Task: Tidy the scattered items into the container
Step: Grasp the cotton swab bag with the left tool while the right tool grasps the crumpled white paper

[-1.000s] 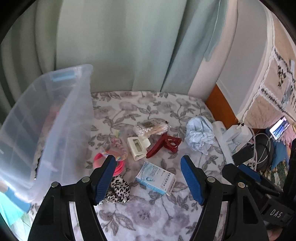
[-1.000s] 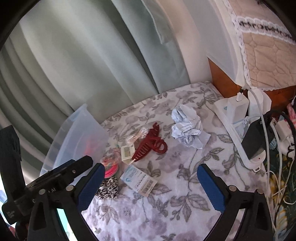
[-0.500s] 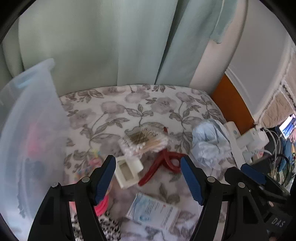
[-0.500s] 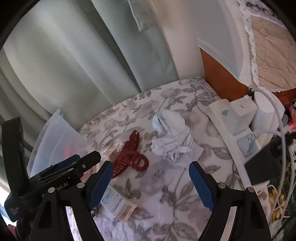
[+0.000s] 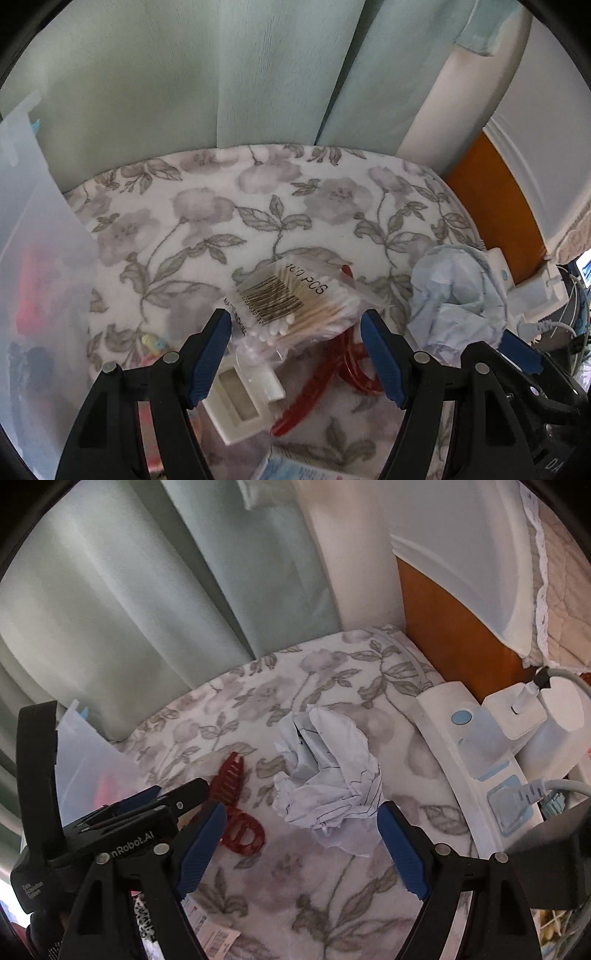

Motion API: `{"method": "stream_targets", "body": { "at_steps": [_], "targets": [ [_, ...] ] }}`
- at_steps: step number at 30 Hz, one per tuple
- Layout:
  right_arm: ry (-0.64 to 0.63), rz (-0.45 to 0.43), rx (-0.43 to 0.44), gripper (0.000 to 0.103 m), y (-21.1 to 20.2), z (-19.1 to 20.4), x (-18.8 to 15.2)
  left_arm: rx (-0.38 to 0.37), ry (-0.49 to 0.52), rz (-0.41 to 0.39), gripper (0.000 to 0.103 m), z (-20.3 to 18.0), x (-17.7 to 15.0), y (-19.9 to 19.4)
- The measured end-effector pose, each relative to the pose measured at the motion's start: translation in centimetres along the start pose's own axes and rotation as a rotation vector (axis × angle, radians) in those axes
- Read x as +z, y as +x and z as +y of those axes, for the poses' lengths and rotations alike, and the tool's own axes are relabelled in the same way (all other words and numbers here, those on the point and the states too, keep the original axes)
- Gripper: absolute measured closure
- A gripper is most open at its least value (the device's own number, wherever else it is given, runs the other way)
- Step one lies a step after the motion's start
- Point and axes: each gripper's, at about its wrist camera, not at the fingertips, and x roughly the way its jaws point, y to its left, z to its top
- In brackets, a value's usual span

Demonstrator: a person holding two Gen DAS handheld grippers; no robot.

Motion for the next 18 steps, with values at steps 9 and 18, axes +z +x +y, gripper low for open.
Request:
{"method": "stream_targets", "body": {
  "at_steps": [9,18],
  "targets": [
    [0.026,0.007,-0.008,0.022,1.9,-0.8,0.7,0.027,-0.009,-0.025,0.03,1.0,1.2,1.3],
    [0.037,0.024,-0.018,0.036,3.7,-1.3,1.0,0.01,-0.022,-0.043,0.041,1.9,2.1,1.8]
  ]
}}
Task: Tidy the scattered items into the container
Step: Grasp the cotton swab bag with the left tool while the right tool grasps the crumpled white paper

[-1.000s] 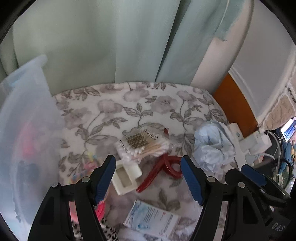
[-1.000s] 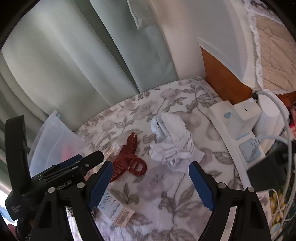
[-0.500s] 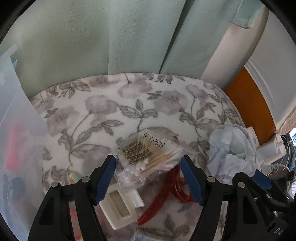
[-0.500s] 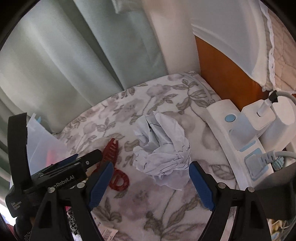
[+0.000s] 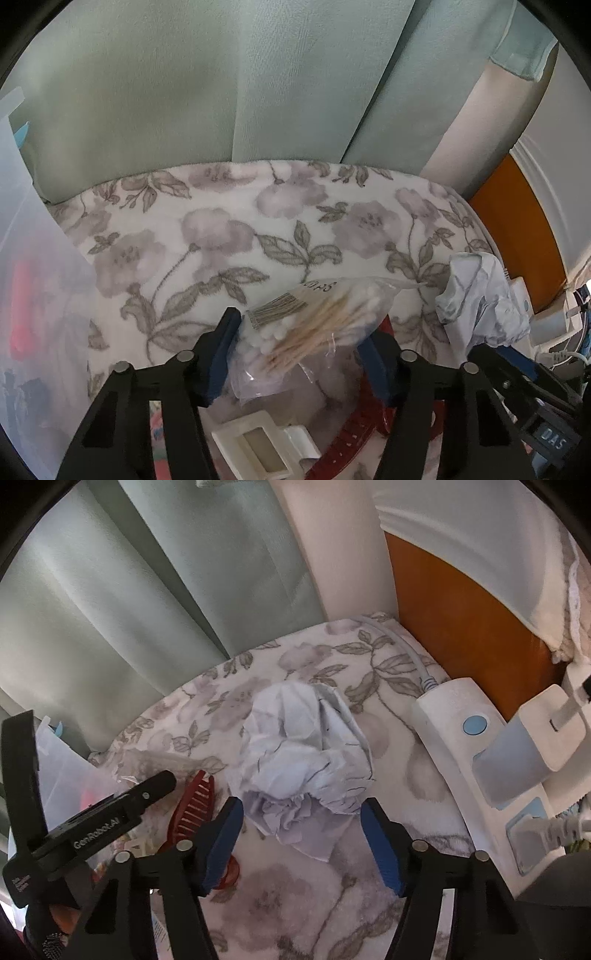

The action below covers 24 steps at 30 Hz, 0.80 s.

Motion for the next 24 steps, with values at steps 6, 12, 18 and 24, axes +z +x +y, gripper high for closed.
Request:
{"method": "stream_targets", "body": {
  "at_steps": [6,12,18,24],
  "targets": [
    [0.017,-0.009,-0.003,0.035,0.8,-0.1,0.5,-0.014,0.015,-0.006,0.042,0.0,0.5,0.2],
    [0.031,-0.012,0.017,0.031,1.7,0.2,1.5,-0.008,0.02,-0.004,0.042,0.1,1.0,0.6],
    [0.035,-0.038,0.038,0.031,2.1,0.4,2.4,-0.008,0.017,-0.02,0.042,0.3,1.7,0.6],
    [0.05,-0.053,0.06,0.04,1.9,0.4,2.9,-0.02,0.007,-0.039,0.046,0.5,2.0,0.2]
  ]
}}
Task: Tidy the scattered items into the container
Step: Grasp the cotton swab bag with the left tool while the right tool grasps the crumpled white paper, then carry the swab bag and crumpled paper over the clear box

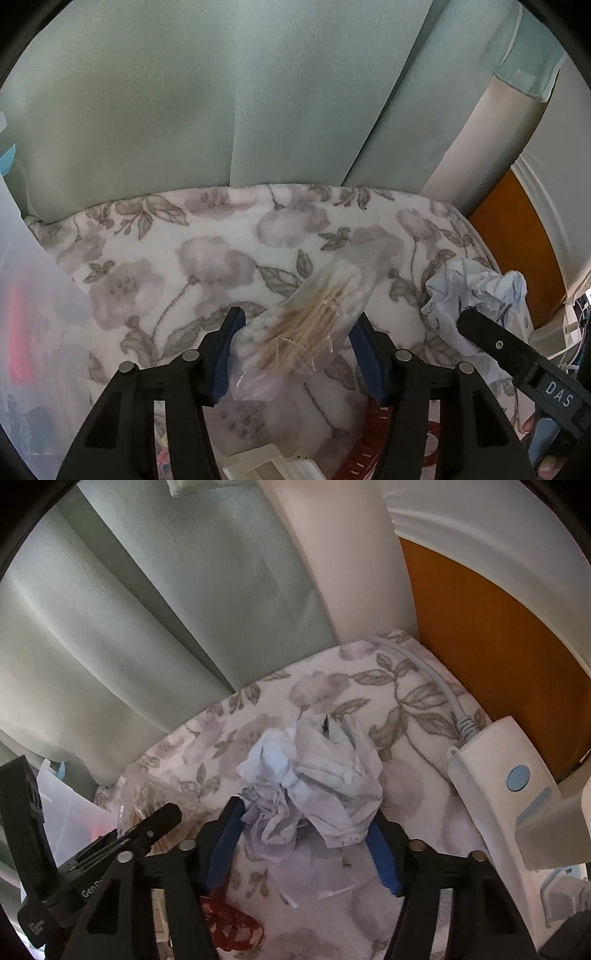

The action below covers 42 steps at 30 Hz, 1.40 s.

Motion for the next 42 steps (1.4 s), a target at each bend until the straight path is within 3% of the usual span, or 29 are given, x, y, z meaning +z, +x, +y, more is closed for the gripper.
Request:
{"method": "stream_targets", "body": {
  "at_steps": [2,5,19,25,42],
  "targets": [
    [-0.003,0.0,0.007,0.05,-0.2,0.2,0.1,-0.001,-0.001,0.0,0.047,-0.1,-0.1,-0.1],
    [-0.007,-0.002,0.012,0.054,-0.6,0.4,-0.2,-0.002,-0.002,-0.001,0.049,-0.1,-0.3,-0.3],
    [0.023,-0.062,0.053,0.057,-7.5,0.4,-2.2,-0.013,-0.051,-0.041,0.05,-0.1,-2.7,-6.6],
    [0.023,-0.098,0.068,0.057,-11.8,1.0,-3.2,-0.027,-0.074,-0.077,0.05,-0.3,-3.8,-10.7],
    [-0.074,-0.231,0.174,0.057,-23.7,6.7,-6.6,-0.044,-0.099,-0.274,0.05,-0.2,-7.7,-25.3]
  ]
}}
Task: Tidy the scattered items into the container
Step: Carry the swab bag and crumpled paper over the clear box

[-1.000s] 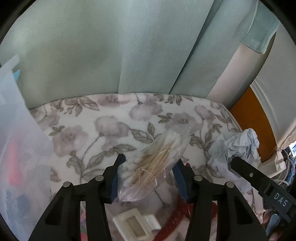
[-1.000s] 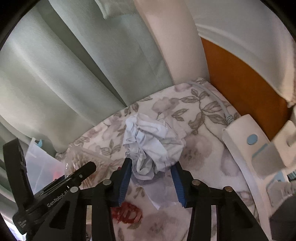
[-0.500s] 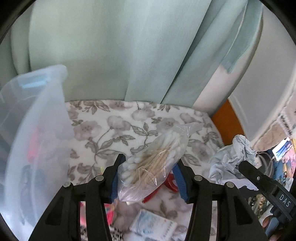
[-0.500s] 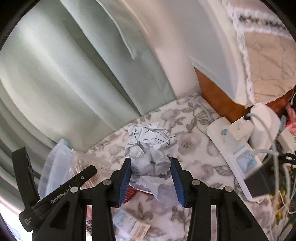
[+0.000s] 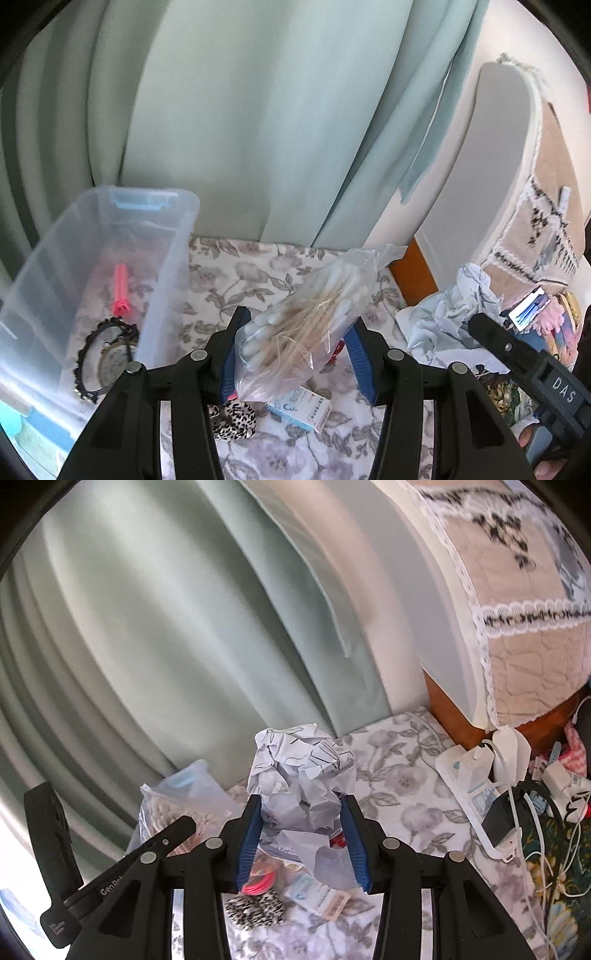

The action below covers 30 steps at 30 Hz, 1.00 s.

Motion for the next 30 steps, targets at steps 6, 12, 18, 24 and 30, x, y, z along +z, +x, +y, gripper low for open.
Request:
{"method": "stream_targets", "body": {
  "at_steps": [6,12,18,24,30],
  "targets": [
    [-0.03,-0.028,0.024,0.057,-2.4,2.0,-0.4,-0.014,-0.003,-0.045,0.05,0.2,0.0,-3.1],
    [-0.056,-0.041,0.049,0.057,-3.9,3.8,-1.0,-0.017,0.0,-0.08,0.05,0.4,-0.1,-5.3],
    [-0.091,-0.058,0.066,0.057,-5.1,5.7,-1.2,-0.012,-0.021,-0.122,0.05,1.4,-0.3,-7.8],
    [-0.125,-0.081,0.091,0.057,-6.4,7.7,-1.6,-0.005,-0.049,-0.145,0.05,2.7,-0.5,-9.6],
    [-0.161,-0.084,0.107,0.057,-6.5,9.6,-2.0,0.009,-0.073,-0.174,0.05,4.3,-0.5,-11.0]
  ]
}}
